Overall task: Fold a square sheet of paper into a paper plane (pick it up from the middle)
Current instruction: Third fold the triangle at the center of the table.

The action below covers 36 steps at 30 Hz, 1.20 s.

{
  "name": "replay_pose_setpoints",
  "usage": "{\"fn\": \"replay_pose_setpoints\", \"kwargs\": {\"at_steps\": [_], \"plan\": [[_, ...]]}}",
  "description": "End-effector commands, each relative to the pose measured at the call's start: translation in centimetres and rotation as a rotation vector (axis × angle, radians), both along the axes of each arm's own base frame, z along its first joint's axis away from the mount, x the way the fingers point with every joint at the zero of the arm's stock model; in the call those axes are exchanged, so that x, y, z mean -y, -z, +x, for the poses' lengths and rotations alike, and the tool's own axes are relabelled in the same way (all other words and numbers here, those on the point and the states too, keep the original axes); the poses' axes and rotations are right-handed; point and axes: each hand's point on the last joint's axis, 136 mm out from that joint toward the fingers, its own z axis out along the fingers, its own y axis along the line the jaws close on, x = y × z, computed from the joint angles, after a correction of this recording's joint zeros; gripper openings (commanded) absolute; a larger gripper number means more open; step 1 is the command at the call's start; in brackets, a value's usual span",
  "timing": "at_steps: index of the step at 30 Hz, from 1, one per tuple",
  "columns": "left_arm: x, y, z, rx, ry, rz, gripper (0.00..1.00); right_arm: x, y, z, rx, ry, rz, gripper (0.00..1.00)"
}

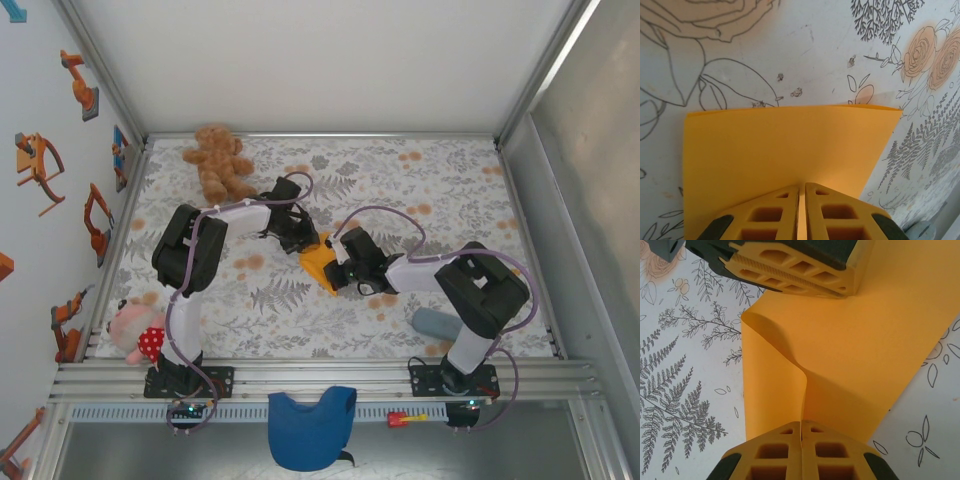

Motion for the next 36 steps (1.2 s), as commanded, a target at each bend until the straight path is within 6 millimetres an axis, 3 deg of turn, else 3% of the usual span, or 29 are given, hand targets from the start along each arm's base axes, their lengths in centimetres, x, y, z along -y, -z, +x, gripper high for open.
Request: {"fn": "replay_pose_setpoints", "kwargs": {"at_steps": [1, 18, 26, 31, 36], "plan": [[-0.4, 1.7, -1.3, -0.053, 0.028, 0.044, 0.12, -0.5, -0.4, 0.7, 0.005, -0.007, 0.009, 0.0], [-0.2, 1.3, -1.3, -0.048, 0.031, 0.038, 0.12, -0.3, 0.5, 0.4, -0.027, -0.011, -0.009, 0.0], [0.1, -2.5, -0.2, 0.036, 0.008, -0.013, 0.14, 0.1, 1.5, 0.1, -0.056, -0.006, -0.04, 0.0], [-1.4, -4.6, 0.4, 0.09, -0.072, -0.032, 0.19, 0.2, 1.7, 0.1, -0.067, 0.001, -0.045, 0.0], [-3.2, -5.2, -0.2, 0.109, -0.159, -0.05, 0.21, 0.1, 1.8, 0.1, -0.074, 0.004, -0.041, 0.0]]}}
